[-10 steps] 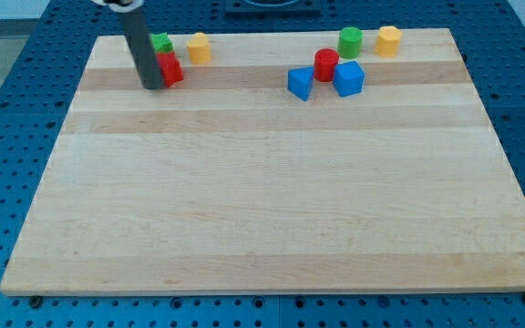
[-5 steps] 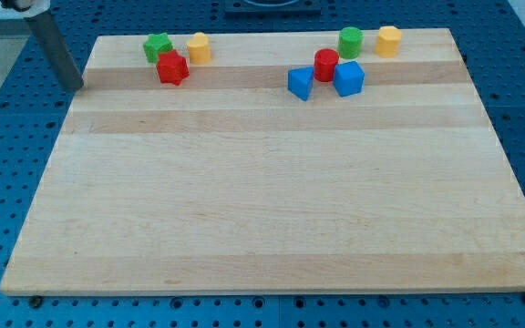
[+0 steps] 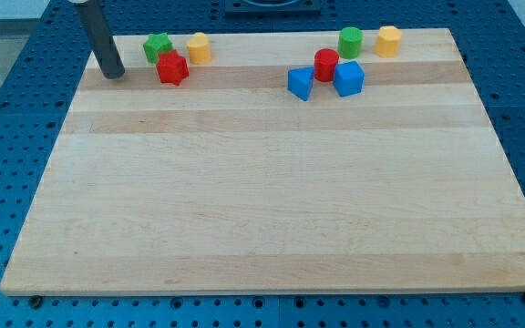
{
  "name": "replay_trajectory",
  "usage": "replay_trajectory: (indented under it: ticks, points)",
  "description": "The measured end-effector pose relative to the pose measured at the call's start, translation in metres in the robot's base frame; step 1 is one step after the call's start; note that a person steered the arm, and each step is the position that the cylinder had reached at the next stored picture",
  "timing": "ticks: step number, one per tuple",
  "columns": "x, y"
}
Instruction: Move the red star towards the center of the board
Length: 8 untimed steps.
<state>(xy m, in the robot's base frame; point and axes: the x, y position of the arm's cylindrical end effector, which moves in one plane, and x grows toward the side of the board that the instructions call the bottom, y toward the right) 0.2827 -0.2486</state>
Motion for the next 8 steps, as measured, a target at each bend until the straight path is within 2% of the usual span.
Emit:
replay_trajectory:
  ticks: [4, 7, 8]
  points:
    - [-0.024, 0.053]
    - [0.014, 0.141]
    - [0.014, 0.129]
